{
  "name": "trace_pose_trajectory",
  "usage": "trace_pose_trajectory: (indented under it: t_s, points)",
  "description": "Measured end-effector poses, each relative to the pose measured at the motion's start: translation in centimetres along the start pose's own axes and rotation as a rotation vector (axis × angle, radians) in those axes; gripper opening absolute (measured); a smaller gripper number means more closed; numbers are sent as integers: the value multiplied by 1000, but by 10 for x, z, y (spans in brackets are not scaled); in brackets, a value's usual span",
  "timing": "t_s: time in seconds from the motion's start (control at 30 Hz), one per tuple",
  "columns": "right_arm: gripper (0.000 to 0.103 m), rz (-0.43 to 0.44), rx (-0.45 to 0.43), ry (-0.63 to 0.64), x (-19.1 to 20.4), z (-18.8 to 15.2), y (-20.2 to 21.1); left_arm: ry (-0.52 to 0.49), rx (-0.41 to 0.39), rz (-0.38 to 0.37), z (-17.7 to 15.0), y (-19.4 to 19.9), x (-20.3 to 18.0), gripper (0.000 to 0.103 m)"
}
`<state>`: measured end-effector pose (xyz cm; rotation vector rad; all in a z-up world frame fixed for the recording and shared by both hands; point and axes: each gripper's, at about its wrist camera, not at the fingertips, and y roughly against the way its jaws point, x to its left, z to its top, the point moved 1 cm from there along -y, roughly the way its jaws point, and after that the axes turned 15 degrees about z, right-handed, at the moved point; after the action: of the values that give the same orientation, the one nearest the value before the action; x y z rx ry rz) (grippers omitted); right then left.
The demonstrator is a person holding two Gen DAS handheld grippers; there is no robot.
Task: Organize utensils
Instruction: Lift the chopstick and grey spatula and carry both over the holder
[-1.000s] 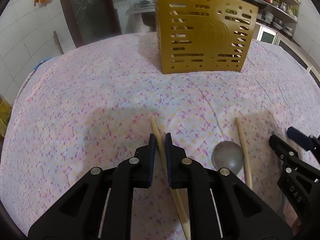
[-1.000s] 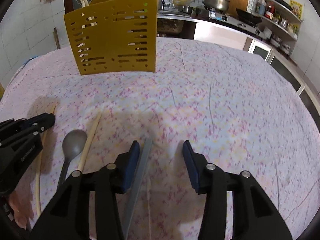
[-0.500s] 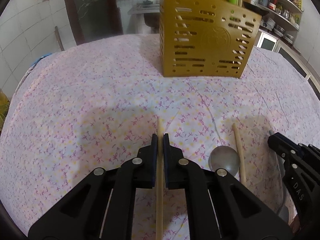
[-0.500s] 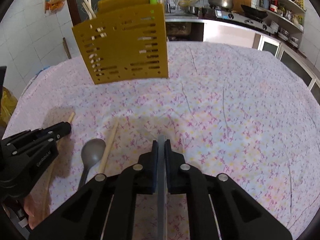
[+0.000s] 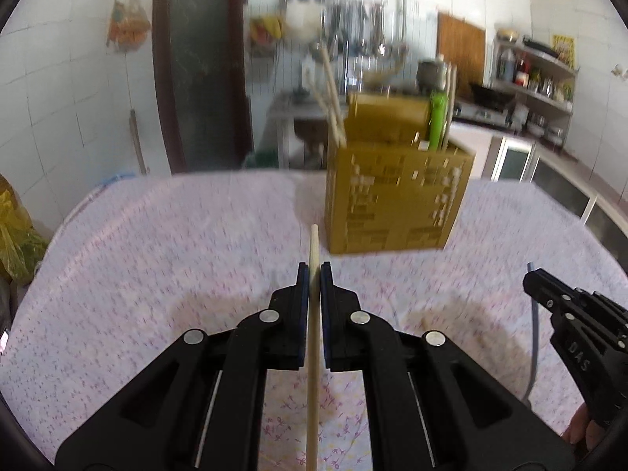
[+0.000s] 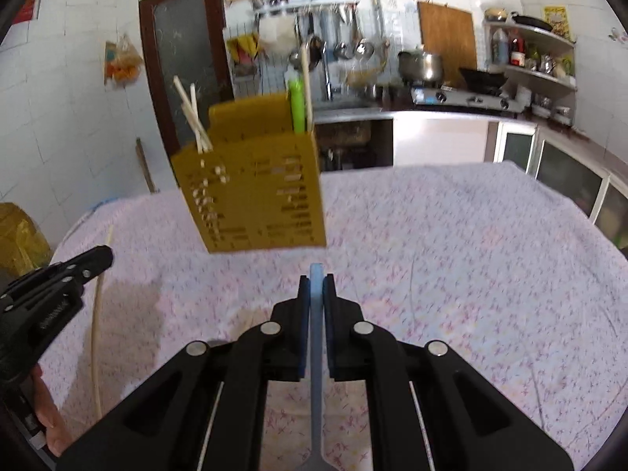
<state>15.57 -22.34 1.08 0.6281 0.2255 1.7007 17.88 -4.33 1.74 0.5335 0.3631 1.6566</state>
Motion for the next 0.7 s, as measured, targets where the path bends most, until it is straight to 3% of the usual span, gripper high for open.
trace_pose_trajectory:
  t_s: [0.17, 0.33, 0.7]
  points:
    - [7, -6, -74, 45, 7, 6, 13, 26, -126, -3, 11, 31, 7, 4]
    - [7, -11, -145, 78, 13, 11, 26, 58, -194, -5, 17, 49, 15, 4]
    - [7, -12, -218, 98, 16, 18, 41, 106, -250, -25, 18, 60, 25, 4]
